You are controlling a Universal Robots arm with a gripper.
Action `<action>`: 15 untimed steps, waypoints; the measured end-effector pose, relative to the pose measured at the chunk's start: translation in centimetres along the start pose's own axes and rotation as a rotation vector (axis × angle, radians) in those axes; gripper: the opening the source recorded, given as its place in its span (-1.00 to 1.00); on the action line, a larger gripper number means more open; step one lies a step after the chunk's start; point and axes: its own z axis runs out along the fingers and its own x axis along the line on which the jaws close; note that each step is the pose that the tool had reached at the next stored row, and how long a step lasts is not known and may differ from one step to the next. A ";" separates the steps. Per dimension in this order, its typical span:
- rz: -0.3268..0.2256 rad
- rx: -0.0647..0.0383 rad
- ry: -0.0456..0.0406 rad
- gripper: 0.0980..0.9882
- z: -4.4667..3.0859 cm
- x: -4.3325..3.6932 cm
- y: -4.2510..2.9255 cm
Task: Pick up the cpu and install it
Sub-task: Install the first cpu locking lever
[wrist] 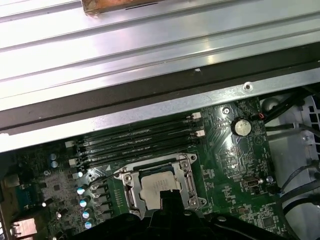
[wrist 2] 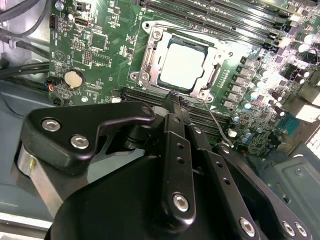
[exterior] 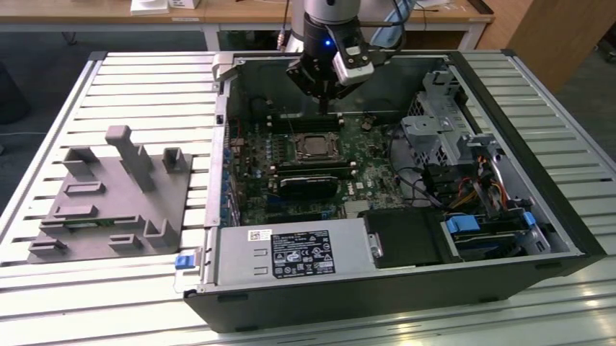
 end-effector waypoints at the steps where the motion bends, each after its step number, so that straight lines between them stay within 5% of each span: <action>1: -0.006 0.000 0.0001 -0.98 0.00 0.00 0.00; 15: -0.080 -0.002 0.0014 -0.98 0.04 0.54 -0.14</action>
